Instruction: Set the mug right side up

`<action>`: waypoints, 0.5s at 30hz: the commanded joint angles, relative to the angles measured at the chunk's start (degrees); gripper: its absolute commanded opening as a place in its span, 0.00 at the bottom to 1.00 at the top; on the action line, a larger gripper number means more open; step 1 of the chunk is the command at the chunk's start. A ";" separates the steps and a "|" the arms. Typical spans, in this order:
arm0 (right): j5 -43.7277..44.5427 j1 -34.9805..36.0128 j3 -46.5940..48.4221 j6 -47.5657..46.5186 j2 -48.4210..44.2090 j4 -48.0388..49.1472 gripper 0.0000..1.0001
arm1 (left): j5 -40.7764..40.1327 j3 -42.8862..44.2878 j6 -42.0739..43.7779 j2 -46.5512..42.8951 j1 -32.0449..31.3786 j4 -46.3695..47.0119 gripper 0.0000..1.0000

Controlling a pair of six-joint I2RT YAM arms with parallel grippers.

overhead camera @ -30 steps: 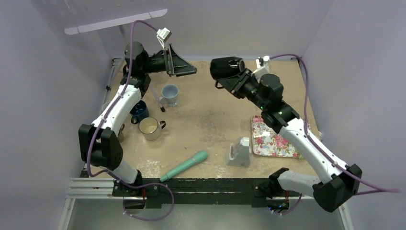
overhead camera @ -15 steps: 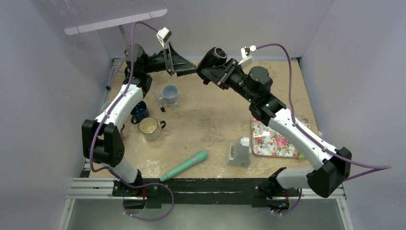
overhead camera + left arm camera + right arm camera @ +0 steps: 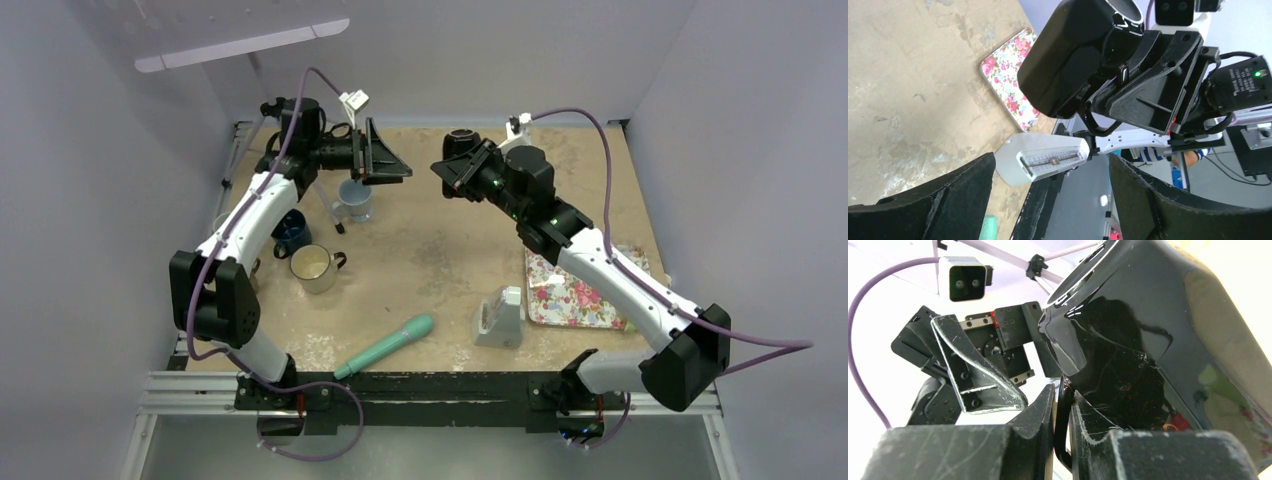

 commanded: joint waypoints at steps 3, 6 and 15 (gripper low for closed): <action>1.87 -1.59 2.76 0.35 -1.48 3.02 0.00 | -3.83 8.71 30.45 -1.31 -0.13 -24.93 0.87; -0.49 -2.64 2.37 10.52 -2.29 6.31 0.00 | -10.51 11.19 46.39 -2.05 -0.64 -33.48 0.87; 1.01 -2.60 15.90 17.45 1.39 4.62 0.00 | -25.50 14.12 79.67 -9.01 -1.63 -26.80 0.97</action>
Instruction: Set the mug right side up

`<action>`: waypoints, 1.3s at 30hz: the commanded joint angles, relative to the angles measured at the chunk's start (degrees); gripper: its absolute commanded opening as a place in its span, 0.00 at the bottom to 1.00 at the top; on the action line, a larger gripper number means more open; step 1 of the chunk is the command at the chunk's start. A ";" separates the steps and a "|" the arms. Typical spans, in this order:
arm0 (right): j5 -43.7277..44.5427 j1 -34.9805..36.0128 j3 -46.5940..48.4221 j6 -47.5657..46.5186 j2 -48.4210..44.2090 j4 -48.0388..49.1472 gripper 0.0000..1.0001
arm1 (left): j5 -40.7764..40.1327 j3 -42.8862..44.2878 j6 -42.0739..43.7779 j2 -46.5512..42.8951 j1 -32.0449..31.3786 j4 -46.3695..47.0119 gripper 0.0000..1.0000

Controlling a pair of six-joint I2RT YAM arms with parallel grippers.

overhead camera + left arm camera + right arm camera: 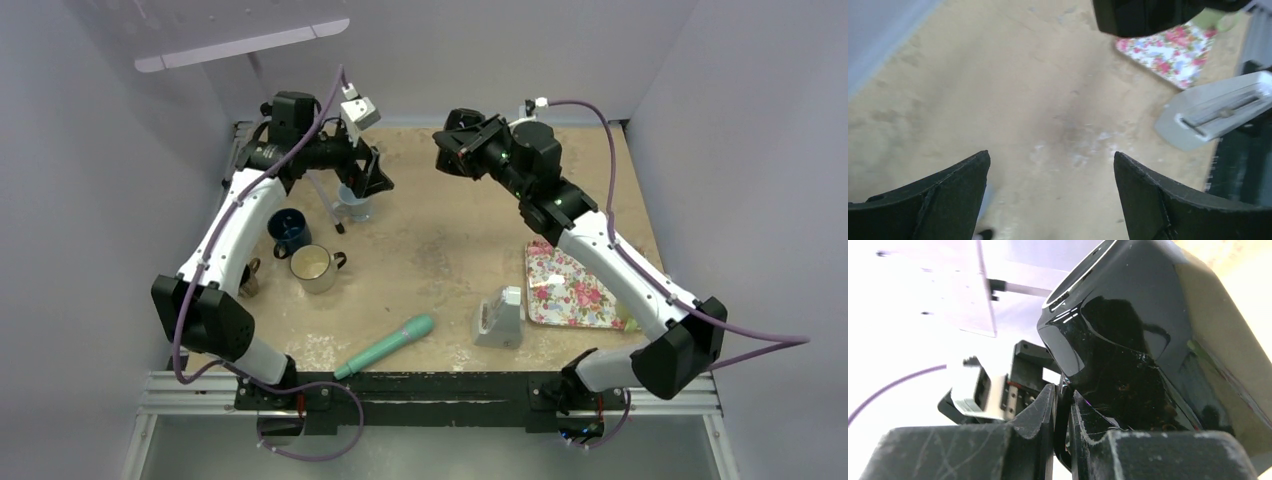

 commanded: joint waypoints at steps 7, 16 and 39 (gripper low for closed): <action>0.45 0.04 9.84 5.35 -4.08 9.73 0.00 | -8.01 2.56 58.94 -15.45 -0.78 -6.21 1.00; 0.08 -0.06 6.39 10.91 -9.70 13.79 0.00 | -1.67 -28.06 79.17 -35.58 -7.27 31.45 1.00; 2.02 7.20 9.18 14.55 -5.58 15.48 0.00 | -20.27 -33.31 60.37 -22.82 -23.49 76.51 0.97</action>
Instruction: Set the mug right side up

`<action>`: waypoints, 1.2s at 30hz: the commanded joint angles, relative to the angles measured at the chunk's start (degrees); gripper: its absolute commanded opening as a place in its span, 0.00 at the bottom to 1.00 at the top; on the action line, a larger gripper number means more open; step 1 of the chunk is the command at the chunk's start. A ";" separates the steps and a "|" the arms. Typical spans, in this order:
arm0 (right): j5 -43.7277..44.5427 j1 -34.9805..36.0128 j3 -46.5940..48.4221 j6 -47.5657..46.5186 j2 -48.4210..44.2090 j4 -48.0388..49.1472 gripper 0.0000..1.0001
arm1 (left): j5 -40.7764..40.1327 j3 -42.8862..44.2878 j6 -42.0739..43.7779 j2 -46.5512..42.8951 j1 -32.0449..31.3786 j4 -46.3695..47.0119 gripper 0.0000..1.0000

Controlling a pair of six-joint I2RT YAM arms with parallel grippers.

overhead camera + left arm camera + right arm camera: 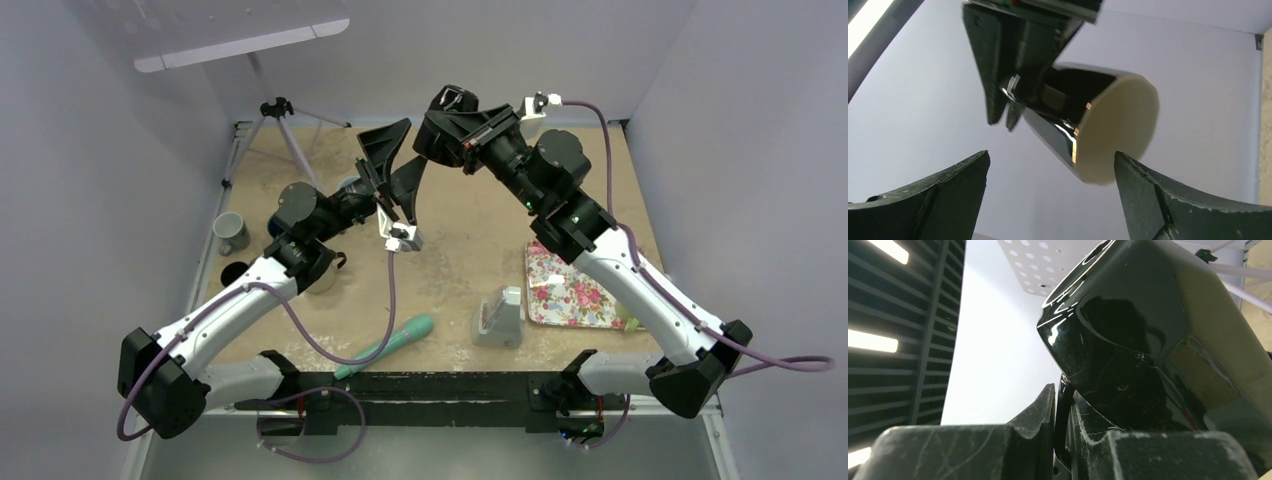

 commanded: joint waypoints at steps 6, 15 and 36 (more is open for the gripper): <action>-0.78 2.67 4.10 4.67 3.40 9.88 0.00 | -4.48 7.52 -9.25 2.38 -0.22 5.87 0.68; -3.52 3.58 -1.71 10.97 3.54 14.27 0.00 | -8.40 10.50 -8.02 2.72 0.57 2.35 0.00; -2.63 2.19 -23.82 17.53 7.48 5.33 0.37 | -8.91 14.43 -28.23 3.69 0.56 -61.55 0.00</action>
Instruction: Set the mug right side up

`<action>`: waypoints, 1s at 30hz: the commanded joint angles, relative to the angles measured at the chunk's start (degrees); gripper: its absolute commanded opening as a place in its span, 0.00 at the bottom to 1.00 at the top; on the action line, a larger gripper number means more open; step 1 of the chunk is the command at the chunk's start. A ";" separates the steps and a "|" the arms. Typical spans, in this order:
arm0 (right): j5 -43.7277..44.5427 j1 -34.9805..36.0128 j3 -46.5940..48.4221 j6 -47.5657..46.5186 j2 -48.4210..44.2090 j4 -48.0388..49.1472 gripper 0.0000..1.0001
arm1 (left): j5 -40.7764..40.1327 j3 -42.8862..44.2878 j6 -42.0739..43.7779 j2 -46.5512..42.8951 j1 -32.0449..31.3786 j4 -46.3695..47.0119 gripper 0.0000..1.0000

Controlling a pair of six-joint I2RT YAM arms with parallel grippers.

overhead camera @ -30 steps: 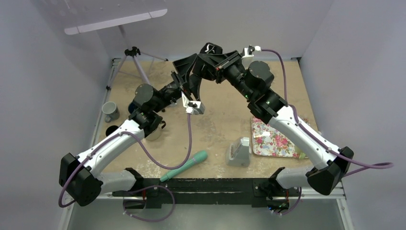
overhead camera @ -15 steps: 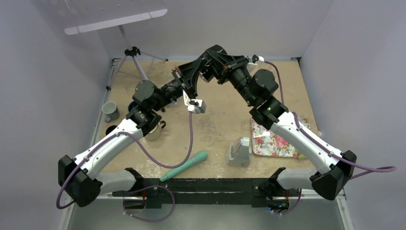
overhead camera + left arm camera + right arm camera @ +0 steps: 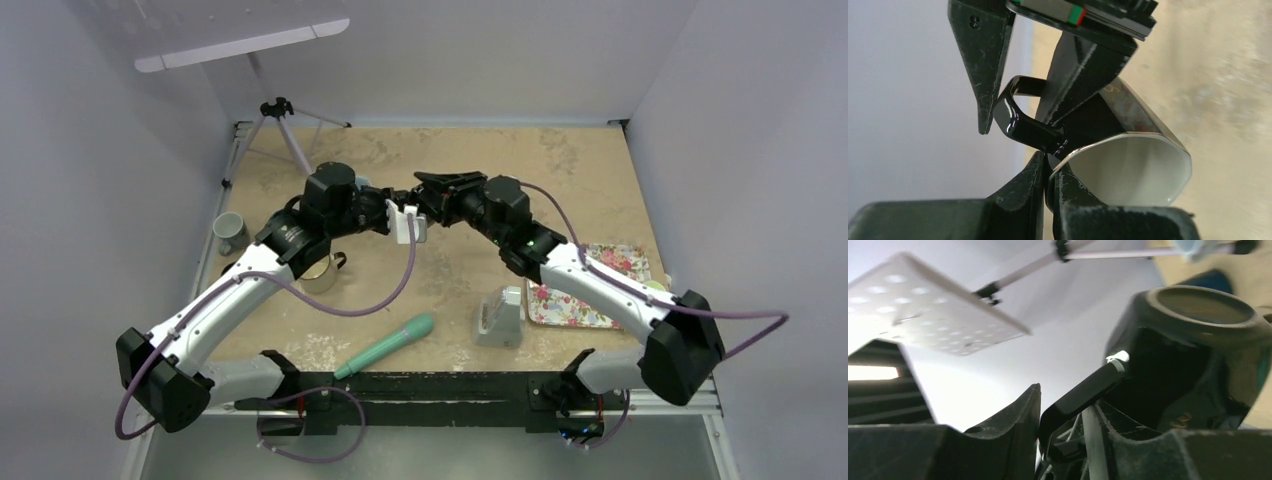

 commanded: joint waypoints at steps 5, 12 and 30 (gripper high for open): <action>-12.34 -1.19 -2.15 -8.56 11.98 1.73 0.45 | -4.44 0.40 -20.78 5.15 0.56 -14.26 0.00; -17.25 -2.69 -1.50 -10.00 17.70 0.69 0.61 | -6.78 -3.55 -18.88 7.75 1.38 -15.14 0.00; -1.85 -8.93 13.04 -33.96 13.22 -23.94 0.74 | -8.68 12.84 -30.75 25.64 9.85 -37.07 0.00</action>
